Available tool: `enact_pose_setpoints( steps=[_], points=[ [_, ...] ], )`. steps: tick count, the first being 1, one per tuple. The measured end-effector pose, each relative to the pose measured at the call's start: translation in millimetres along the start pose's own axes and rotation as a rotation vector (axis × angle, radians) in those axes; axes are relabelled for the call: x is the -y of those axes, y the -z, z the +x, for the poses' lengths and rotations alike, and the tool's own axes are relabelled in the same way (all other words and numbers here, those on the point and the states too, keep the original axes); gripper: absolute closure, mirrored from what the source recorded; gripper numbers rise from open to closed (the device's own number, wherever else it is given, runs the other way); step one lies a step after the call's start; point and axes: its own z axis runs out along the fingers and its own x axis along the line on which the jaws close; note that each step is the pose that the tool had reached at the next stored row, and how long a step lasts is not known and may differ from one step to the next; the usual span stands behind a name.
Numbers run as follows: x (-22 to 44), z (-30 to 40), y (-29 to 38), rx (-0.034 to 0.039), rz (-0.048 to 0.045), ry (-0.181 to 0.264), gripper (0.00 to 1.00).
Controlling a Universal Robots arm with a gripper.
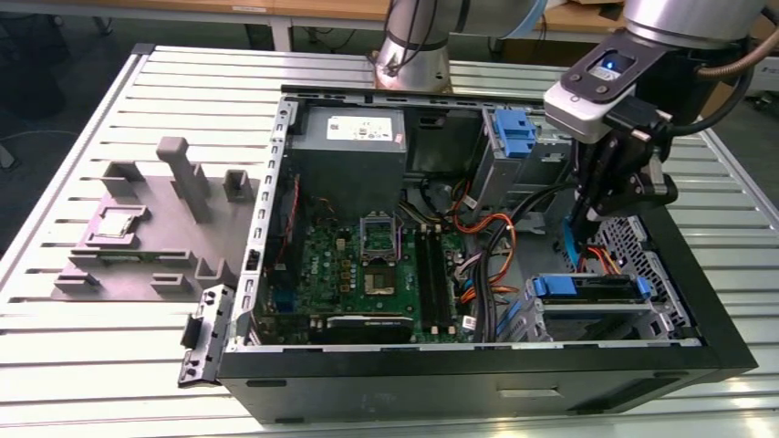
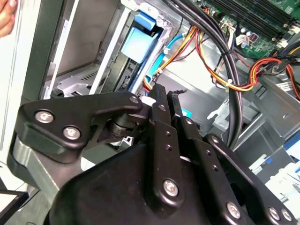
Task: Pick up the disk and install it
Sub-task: 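Insert the second disk wire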
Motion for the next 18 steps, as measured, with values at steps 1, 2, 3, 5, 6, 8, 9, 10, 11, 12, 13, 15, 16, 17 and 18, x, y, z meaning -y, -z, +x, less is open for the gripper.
enact_pose_setpoints(
  steps=[1,2,3,5,6,8,9,10,11,12,13,15,16,17,18],
  points=[
    [0.0,-1.5,-0.4,-0.0025,-0.0025,0.000,0.84],
    [0.0,-2.9,-0.7,-0.0047,-0.0045,-0.001,0.84],
    [0.0,-4.3,-1.1,-0.0069,-0.0065,-0.001,0.84],
    [0.0,-7.3,-1.7,-0.0105,-0.0099,-0.002,0.84],
    [-0.1,-11.1,-2.6,-0.0145,-0.0128,-0.002,0.84],
    [-0.1,-11.2,-2.7,-0.0146,-0.0128,-0.002,0.84],
    [-0.1,-11.4,-2.7,-0.0145,-0.0128,-0.002,0.84],
    [-0.1,-11.4,-2.7,-0.0145,-0.0128,-0.002,0.84],
    [0.0,-11.4,-2.7,-0.0145,-0.0128,-0.002,0.84],
    [0.4,-11.5,-2.7,-0.0145,-0.0128,-0.002,0.84],
    [0.8,-11.6,-2.7,-0.0145,-0.0128,-0.002,0.84],
    [2.0,-11.6,-2.7,-0.0145,-0.0128,-0.002,0.84],
    [2.3,-11.6,-2.7,-0.0145,-0.0128,-0.002,0.84],
    [2.4,-11.6,-2.7,-0.0146,-0.0129,-0.002,0.84],
    [2.4,-11.9,-2.8,-0.0150,-0.0129,-0.002,0.84]
  ],
)
